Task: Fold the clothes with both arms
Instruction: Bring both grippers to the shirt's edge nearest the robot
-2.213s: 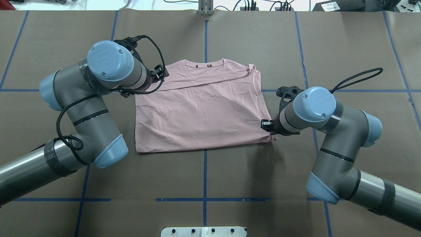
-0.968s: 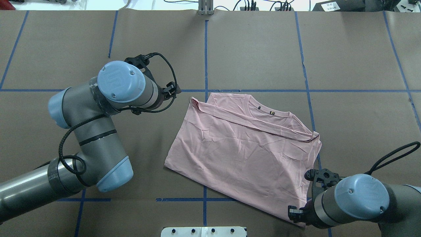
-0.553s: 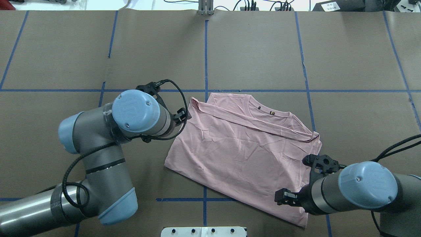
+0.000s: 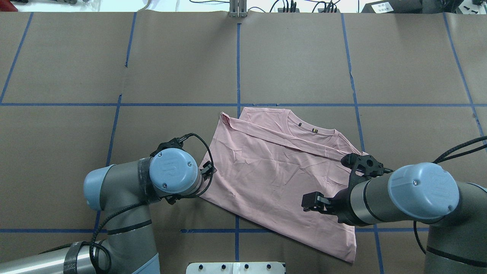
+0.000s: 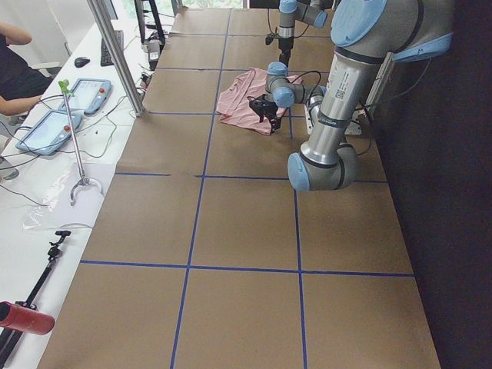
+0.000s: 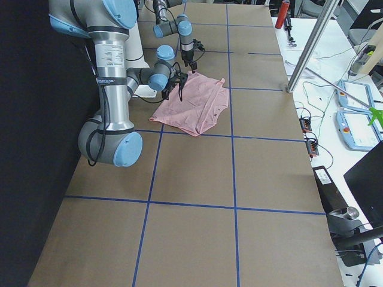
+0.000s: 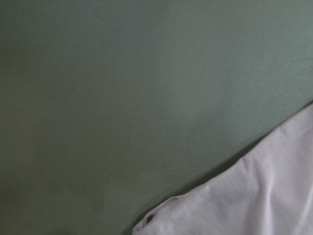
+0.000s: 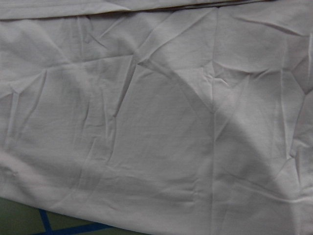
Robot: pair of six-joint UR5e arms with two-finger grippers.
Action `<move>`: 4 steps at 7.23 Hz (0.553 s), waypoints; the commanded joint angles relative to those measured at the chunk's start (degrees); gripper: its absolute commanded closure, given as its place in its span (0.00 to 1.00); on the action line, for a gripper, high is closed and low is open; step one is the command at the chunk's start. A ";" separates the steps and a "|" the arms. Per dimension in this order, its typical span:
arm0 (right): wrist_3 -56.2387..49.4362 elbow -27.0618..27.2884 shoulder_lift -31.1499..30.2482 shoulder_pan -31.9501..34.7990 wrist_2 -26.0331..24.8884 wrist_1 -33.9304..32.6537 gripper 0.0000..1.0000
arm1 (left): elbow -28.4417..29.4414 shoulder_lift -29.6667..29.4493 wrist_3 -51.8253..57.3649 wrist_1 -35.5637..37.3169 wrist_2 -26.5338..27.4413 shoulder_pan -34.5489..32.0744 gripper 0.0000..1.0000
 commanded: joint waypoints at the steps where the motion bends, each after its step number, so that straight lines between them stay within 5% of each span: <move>1: 0.02 -0.02 0.07 0.15 -0.01 0.04 0.00 | 2.01 -0.51 -1.27 -0.24 -0.09 0.79 0.06; 3: 0.02 0.07 0.07 0.41 0.08 -0.05 0.00 | 2.19 -0.42 -1.36 -0.16 -0.09 0.79 0.19; 4: 0.02 0.07 0.07 0.50 0.08 0.04 0.00 | 2.19 -0.42 -1.54 -0.24 0.43 0.79 0.43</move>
